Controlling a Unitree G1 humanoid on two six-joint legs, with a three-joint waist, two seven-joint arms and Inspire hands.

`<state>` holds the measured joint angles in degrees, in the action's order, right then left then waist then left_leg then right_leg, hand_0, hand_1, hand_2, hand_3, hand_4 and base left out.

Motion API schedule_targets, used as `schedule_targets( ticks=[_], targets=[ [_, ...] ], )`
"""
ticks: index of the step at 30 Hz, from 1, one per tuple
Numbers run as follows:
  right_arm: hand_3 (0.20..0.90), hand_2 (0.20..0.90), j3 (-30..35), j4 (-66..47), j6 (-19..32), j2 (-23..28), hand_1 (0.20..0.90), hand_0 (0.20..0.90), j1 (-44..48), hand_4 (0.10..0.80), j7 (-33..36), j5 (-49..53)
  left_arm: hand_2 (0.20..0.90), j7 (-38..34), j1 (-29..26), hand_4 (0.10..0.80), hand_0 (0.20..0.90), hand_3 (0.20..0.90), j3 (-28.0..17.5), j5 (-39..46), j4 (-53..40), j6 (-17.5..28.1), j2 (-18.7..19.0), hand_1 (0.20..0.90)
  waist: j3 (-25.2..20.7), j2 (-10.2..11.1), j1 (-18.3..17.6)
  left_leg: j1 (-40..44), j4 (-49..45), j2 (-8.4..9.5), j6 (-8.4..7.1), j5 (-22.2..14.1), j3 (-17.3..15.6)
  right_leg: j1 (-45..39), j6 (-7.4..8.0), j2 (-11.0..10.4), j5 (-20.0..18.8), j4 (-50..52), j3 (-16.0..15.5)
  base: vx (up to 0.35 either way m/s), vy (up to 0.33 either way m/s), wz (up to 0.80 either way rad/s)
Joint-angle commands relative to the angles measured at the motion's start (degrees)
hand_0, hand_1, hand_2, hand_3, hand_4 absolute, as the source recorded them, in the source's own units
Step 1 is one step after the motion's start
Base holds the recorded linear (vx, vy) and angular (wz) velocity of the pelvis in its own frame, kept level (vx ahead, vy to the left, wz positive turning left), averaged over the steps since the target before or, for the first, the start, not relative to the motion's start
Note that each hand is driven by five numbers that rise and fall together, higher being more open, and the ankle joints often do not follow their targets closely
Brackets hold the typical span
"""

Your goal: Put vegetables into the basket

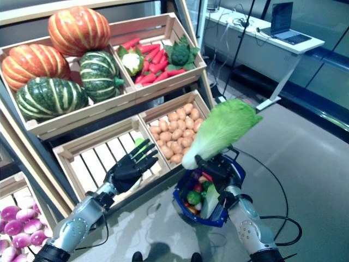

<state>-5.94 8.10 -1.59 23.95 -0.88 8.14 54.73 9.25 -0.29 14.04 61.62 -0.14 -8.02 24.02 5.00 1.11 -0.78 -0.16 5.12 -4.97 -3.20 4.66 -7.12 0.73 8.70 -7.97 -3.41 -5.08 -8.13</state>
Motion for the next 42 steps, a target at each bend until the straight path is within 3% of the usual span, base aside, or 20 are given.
schedule_targets(
  ticks=[1, 7, 9, 17, 23, 28, 42],
  targets=[
    [0.3, 0.3, 7.48, -1.01, 12.45, 0.91, 0.3, 0.3, 7.83, 0.4, 4.1, 3.66, 0.9, 2.83, -7.93, 0.8, 0.9, 0.9, -4.27, 3.07, -4.53, 5.63, 0.66, 0.9, 4.2, 0.22, -0.1, -1.34, -0.38, -0.34, 0.47, -3.55, -0.42, 1.8, -1.37, 0.48, 3.5, 5.57, 0.78, -0.208, -0.021, -0.04],
    [0.3, 0.3, 9.34, 6.71, 17.28, 3.4, 0.3, 0.3, 13.51, 0.4, 5.46, 7.26, 0.9, 3.25, -13.17, 0.8, 0.9, 0.9, -3.06, 2.91, -5.96, 9.09, 3.08, 0.9, 10.99, -0.7, 0.11, -8.01, -5.76, 0.27, 0.86, -3.77, 0.37, 7.97, -2.56, 1.07, 4.74, 11.22, 1.48, -0.231, -0.025, 0.0],
    [0.3, 0.3, 9.28, 11.07, 18.2, 4.65, 0.3, 0.3, 18.11, 0.4, 6.81, 8.29, 0.9, 2.89, -17.74, 0.8, 0.9, 0.9, -1.28, 3.08, -5.98, 11.59, 3.86, 0.9, 14.85, -1.16, 0.26, -13.57, -10.94, 0.25, 0.81, -4.05, 1.21, 12.92, -3.45, 1.37, 5.42, 16.31, 1.87, -0.282, -0.038, 0.03],
    [0.3, 0.3, 6.84, 23.03, 17.33, 6.62, 0.3, 0.3, 27.17, 0.4, 7.92, 10.2, 0.9, 5.66, -27.61, 0.8, 0.9, 0.9, 1.15, 0.46, -6.4, 16.03, 3.78, 0.9, 21.31, -1.15, 1.34, -28.49, -26.74, 0.25, 0.01, -6.66, 4.08, 24.51, -5.26, 0.85, 8.28, 29.69, 1.27, -0.172, -0.057, 0.08],
    [0.3, 0.3, 6.14, 31.56, 14.76, 8.68, 0.3, 0.3, 33.93, 0.4, 6.77, 9.4, 0.9, 8.16, -33.31, 0.8, 0.9, 0.9, 0.87, -1.01, -8.38, 18.37, 3.81, 0.9, 23.38, -1.64, 2.52, -35.37, -35.71, 1.12, 0.22, -9.9, 5.1, 31.16, -6.39, -0.59, 11.65, 39.54, 1.18, -0.071, -0.022, 0.14],
    [0.3, 0.3, 3.6, 36.07, 12.0, 9.32, 0.3, 0.3, 38.91, 0.4, 6.22, 6.08, 0.9, 9.85, -37.66, 0.8, 0.9, 0.9, 0.52, -1.28, -9.78, 19.86, 3.83, 0.9, 24.45, -2.11, 3.48, -39.93, -39.87, 2.28, 1.35, -11.27, 4.9, 37.43, -6.83, -1.69, 13.47, 46.77, 1.22, -0.03, 0.003, 0.08],
    [0.3, 0.3, -2.15, 48.96, 3.18, 11.33, 0.3, 0.3, 47.91, 0.4, 2.86, -6.39, 0.9, 11.75, -40.97, 0.8, 0.9, 0.9, -0.13, -0.61, -10.07, 20.58, 2.99, 0.9, 24.79, -2.92, 5.26, -51.58, -49.62, 3.79, 2.36, -13.31, 5.49, 49.43, -7.33, -1.72, 14.64, 57.44, 1.41, 0.004, -0.008, 0.07]
  ],
)
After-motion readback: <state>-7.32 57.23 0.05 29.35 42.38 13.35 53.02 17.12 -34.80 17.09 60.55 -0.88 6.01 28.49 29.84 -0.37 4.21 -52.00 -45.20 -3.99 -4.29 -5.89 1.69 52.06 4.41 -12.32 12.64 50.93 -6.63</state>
